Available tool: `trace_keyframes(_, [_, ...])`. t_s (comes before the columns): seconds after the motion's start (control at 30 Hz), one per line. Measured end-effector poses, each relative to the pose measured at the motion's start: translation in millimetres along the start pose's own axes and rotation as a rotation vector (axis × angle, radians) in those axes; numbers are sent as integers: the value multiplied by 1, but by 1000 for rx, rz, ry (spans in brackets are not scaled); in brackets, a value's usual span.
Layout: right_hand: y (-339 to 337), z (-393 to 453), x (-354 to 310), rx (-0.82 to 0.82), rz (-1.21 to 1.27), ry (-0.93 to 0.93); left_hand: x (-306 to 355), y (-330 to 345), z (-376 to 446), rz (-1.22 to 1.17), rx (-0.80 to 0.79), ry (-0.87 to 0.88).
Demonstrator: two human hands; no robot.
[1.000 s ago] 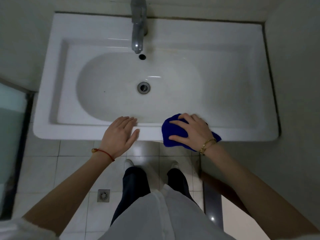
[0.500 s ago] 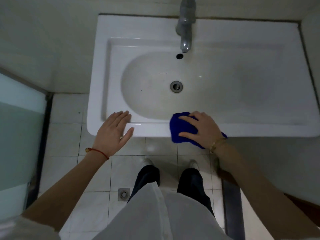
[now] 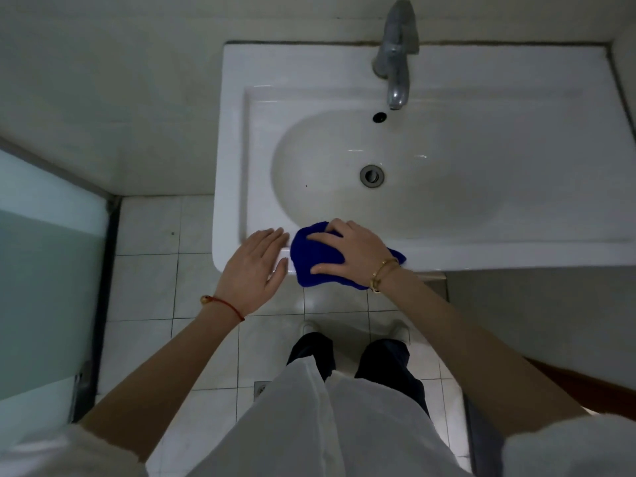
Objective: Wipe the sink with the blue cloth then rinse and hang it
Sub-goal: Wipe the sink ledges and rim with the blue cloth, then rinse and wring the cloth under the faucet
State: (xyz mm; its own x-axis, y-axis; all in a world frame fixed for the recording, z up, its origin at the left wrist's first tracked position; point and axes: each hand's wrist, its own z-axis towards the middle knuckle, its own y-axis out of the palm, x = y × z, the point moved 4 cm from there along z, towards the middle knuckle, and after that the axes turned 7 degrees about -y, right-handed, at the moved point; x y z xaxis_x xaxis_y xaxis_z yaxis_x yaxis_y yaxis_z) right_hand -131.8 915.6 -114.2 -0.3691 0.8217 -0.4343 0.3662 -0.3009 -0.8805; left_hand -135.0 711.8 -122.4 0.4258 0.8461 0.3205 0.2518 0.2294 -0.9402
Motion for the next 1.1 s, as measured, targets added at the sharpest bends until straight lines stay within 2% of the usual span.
trace_keyframes(0.37, [-38, -90, 86, 21, 24, 215, 18, -15, 27, -57, 30, 28])
trace_keyframes(0.53, [-55, -89, 99, 146, 199, 293, 43, -18, 59, -100, 66, 62])
trace_keyframes(0.67, [-80, -68, 104, 262, 371, 290, 71, -24, 89, -240, 68, 73])
trace_keyframes(0.8, [-103, -41, 112, 326, 451, 257, 103, -26, 129, -514, -78, 42])
trace_keyframes(0.9, [-108, -23, 122, 361, 513, 232, 117, -19, 161, -599, -140, 46])
trace_keyframes(1.1, [-120, -2, 150, 296, 583, 163, 113, -9, 201, -596, -11, -70])
